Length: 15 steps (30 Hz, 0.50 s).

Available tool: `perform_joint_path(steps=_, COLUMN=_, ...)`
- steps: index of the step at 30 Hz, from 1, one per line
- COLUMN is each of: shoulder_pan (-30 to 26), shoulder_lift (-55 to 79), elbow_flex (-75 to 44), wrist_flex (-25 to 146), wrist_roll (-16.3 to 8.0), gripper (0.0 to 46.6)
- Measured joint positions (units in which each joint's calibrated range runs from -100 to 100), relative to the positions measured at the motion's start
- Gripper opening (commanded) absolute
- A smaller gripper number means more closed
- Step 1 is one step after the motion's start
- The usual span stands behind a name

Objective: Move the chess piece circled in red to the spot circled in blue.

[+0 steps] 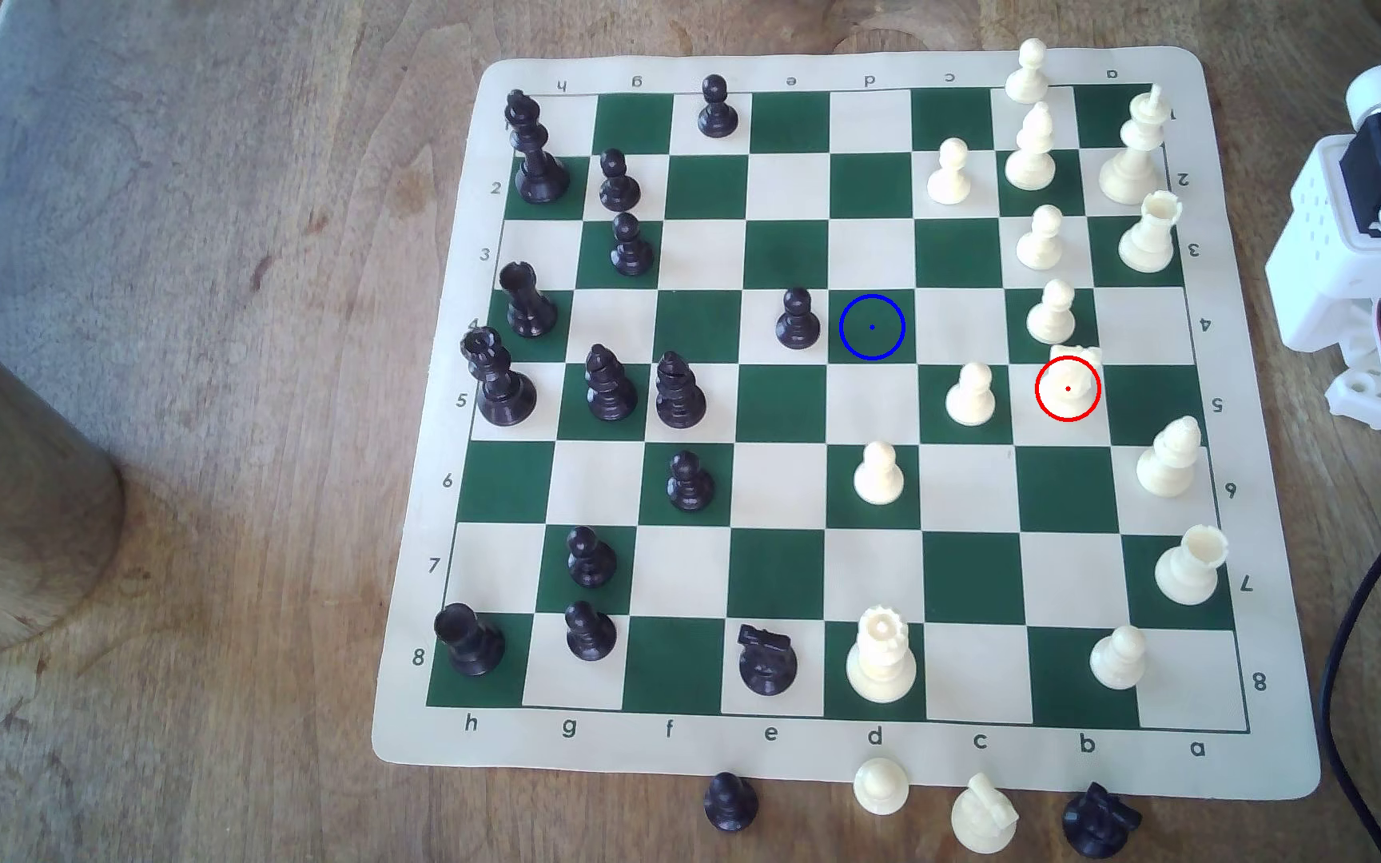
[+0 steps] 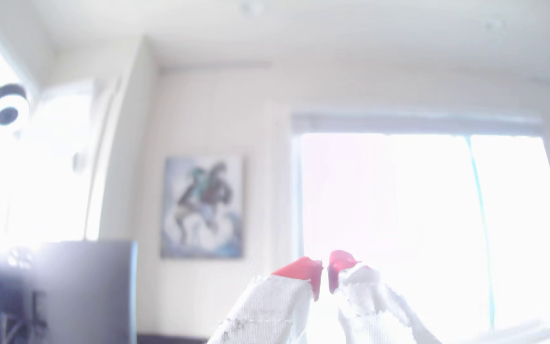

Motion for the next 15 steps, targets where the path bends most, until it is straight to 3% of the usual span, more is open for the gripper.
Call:
perform_joint_path(steps=11, shoulder_pan=0.81, shoulder_lift=0.08, elbow_flex=-12.38, wrist_flex=42.23, wrist_roll=-0.88, gripper=2.6)
perform_joint_path(steps=15, shoulder_pan=-0.44, shoulder_lift=0.00, elbow_flex=-13.01, wrist_flex=51.71, wrist_roll=-1.47, gripper=0.3)
